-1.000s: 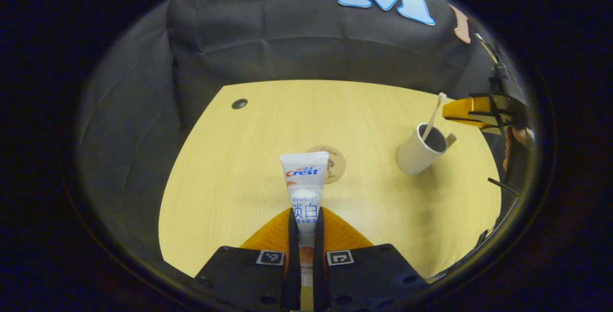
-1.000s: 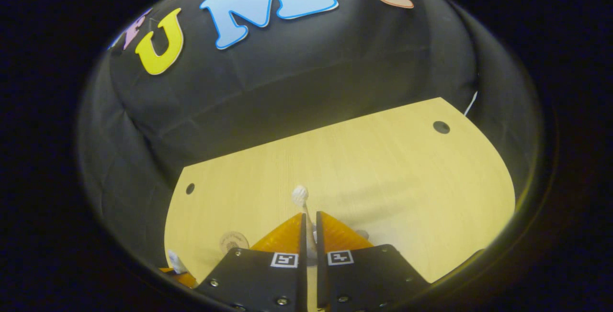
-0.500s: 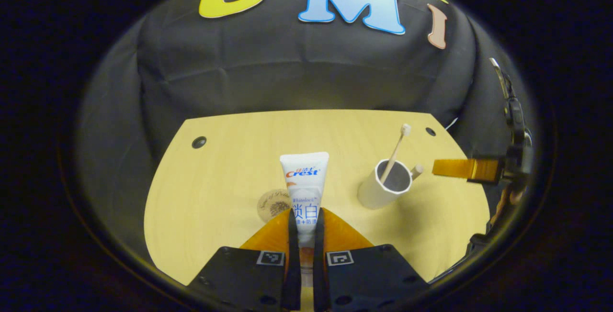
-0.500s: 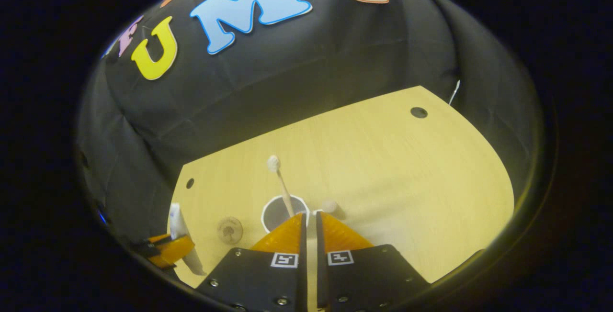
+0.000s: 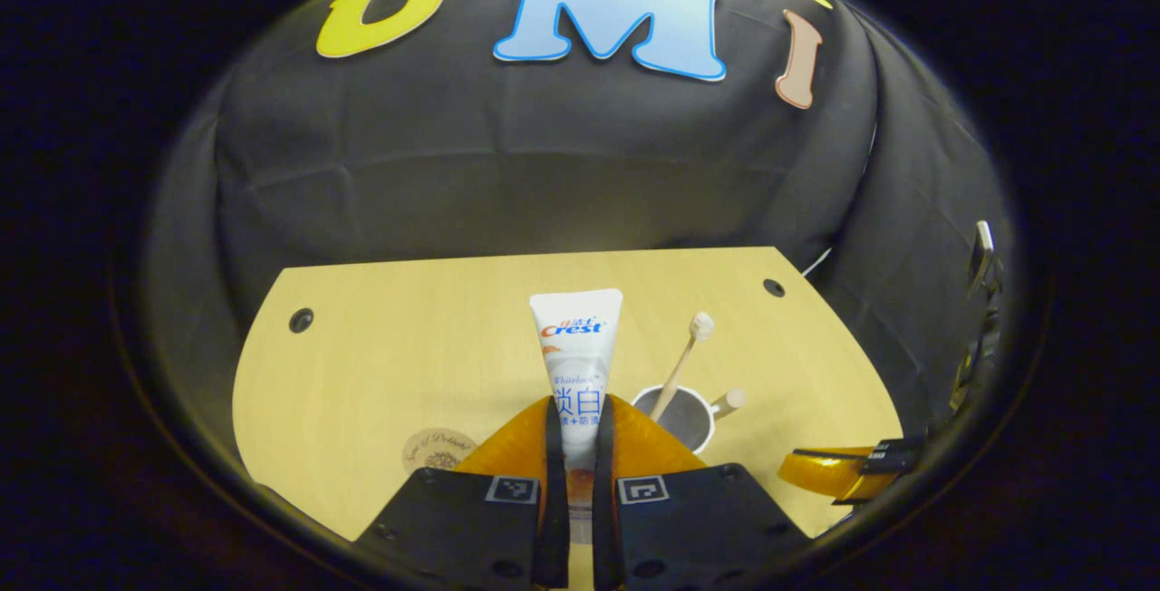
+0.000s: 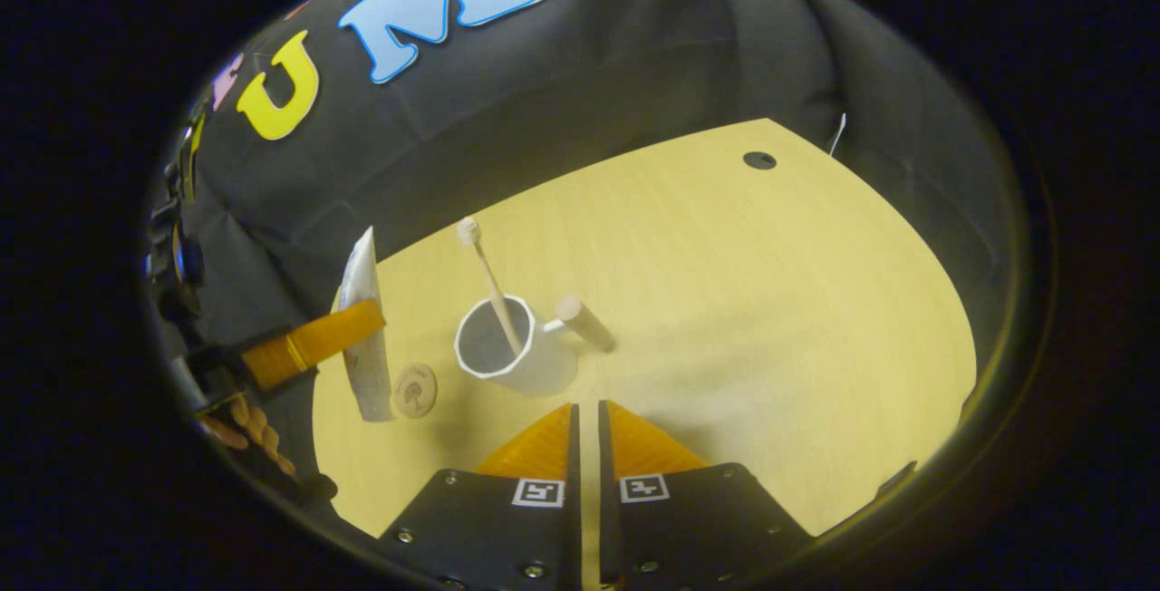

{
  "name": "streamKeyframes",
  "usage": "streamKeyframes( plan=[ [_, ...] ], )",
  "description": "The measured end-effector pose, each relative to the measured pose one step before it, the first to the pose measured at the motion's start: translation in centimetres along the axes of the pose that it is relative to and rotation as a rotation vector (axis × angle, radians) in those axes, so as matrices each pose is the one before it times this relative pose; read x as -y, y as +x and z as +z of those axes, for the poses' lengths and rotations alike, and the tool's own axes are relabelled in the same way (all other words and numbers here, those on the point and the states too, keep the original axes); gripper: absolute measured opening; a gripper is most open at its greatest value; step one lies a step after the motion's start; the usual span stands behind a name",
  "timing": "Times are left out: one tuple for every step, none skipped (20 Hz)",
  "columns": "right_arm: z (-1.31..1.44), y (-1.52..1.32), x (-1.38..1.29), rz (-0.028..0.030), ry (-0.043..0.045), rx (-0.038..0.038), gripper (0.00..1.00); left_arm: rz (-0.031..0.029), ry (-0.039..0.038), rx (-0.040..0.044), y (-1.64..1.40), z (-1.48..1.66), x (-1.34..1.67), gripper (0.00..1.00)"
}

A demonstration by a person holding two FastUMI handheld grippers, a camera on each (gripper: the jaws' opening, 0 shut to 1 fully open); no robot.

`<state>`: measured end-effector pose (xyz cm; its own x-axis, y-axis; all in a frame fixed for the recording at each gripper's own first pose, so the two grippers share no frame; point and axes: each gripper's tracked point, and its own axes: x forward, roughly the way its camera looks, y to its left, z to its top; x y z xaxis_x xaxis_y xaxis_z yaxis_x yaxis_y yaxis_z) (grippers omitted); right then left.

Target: Put the toothbrush and toothpaste on the desktop into the cup, then pick up the cup and place it on the coaster on the desktop.

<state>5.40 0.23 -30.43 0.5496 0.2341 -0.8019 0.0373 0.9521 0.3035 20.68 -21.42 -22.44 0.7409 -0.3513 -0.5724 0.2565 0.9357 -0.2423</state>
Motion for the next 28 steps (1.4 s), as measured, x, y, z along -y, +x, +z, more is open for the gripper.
streamKeyframes(
  plan=[
    [-0.098,-0.092,0.501,-0.00092,0.00151,-0.00706,0.08,-0.01301,-0.01086,0.01414,0.588,0.518,0.670,0.17],
    [-0.197,-0.054,0.533,-0.00142,0.00054,-0.00657,0.08,-0.01293,-0.02114,0.02086,0.519,0.546,0.621,0.18],
    [-0.093,-0.093,0.945,-0.00608,-0.00085,-0.00875,0.08,-0.01452,-0.03859,0.03158,0.758,0.956,0.757,0.17],
    [-0.065,-0.144,0.840,-0.00482,-0.00016,-0.00556,0.08,-0.00640,-0.02548,0.01567,0.679,0.451,0.455,0.16],
    [0.058,-0.083,0.842,-0.00686,0.00216,-0.00373,0.08,0.00129,-0.02033,0.01030,0.634,0.013,0.260,0.18],
    [0.060,0.022,0.883,-0.00697,0.00377,-0.00388,0.08,0.00385,-0.01322,0.00150,0.508,-0.121,0.315,0.17],
    [0.117,0.011,0.842,-0.00567,0.00525,-0.00422,0.08,0.00470,-0.01166,-0.00103,0.536,-0.215,0.225,0.17],
    [0.198,-0.017,0.839,-0.00657,0.00734,-0.00111,0.08,0.00467,-0.01342,0.00126,0.502,-0.173,0.304,0.17],
    [0.293,-0.105,1.015,-0.00775,0.01117,-0.00114,0.08,0.00432,-0.02025,0.01167,0.597,-0.008,0.404,0.19],
    [0.225,-0.104,0.671,-0.00538,0.00830,-0.00137,0.08,0.00660,-0.01163,0.01547,0.526,0.229,0.315,0.17],
    [0.173,-0.267,0.612,-0.00418,0.00625,0.00094,0.08,0.01500,-0.00206,0.01757,0.349,0.277,0.005,0.17],
    [0.131,0.038,0.679,-0.00476,0.00247,-0.00034,0.08,0.01711,0.00189,0.01245,0.350,-0.033,-0.131,0.17],
    [0.086,0.097,0.472,-0.00419,-0.00038,-0.00255,0.08,0.01818,-0.00046,0.00398,0.051,-0.204,-0.145,0.18],
    [0.152,-0.010,0.454,-0.00254,-0.00055,-0.00211,0.08,0.01101,-0.00600,-0.00318,0.249,-0.294,0.029,0.18],
    [0.065,-0.008,0.351,-0.00125,0.00085,-0.00377,0.08,0.00267,-0.00884,-0.00781,0.331,-0.440,0.087,0.17],
    [0.146,0.040,0.115,0.00202,0.00186,-0.00145,0.08,0.00128,-0.00872,-0.01224,0.129,-0.510,0.110,0.17],
    [-0.020,-0.090,0.083,0.00179,0.00208,-0.00075,0.08,-0.00030,-0.00683,-0.00248,-0.018,-0.435,0.051,0.20],
    [0.145,0.011,0.045,0.00493,0.00107,-0.00311,0.08,-0.00022,-0.00139,0.00611,-0.032,-0.145,0.253,0.20],
    [-0.124,0.000,-0.090,0.00430,0.00005,-0.00221,0.08,-0.01042,0.00110,0.00347,-0.331,-0.239,0.392,0.29],
    [-0.008,0.097,-0.184,0.00592,-0.00088,-0.00381,0.08,0.01399,0.01309,0.00228,-0.344,-0.137,-0.214,0.36],
    [0.067,0.138,-0.138,0.00515,-0.00226,-0.00289,0.08,0.01484,0.01559,-0.00283,-0.165,-0.180,-0.145,0.43],
    [0.087,0.027,-0.242,0.00588,-0.00461,-0.00146,0.08,0.00753,0.01476,0.00103,-0.240,0.054,-0.104,0.63],
    [0.033,0.081,-0.276,0.00715,-0.00736,-0.00097,0.08,-0.00427,0.00694,0.00158,-0.160,0.102,0.253,0.63],
    [0.015,-0.028,-0.194,0.00575,-0.01284,-0.00151,0.08,-0.01165,0.00058,0.00120,-0.230,0.134,0.301,0.55],
    [0.215,0.100,-0.166,0.00290,-0.01752,0.00003,0.08,0.00147,0.00508,0.00507,-0.286,0.174,0.131,0.75],
    [0.174,0.077,-0.133,0.00169,-0.01879,0.00175,0.08,0.00144,0.00371,0.00454,-0.472,0.210,-0.117,0.72],
    [0.355,0.133,-0.214,0.00596,-0.02740,0.00026,0.07,-0.01508,-0.00496,0.00838,-0.611,0.348,0.225,0.80],
    [0.485,0.195,-0.239,0.01055,-0.03568,-0.00701,0.07,-0.00597,-0.00006,0.01244,-1.004,0.564,-0.172,0.75]
  ],
)
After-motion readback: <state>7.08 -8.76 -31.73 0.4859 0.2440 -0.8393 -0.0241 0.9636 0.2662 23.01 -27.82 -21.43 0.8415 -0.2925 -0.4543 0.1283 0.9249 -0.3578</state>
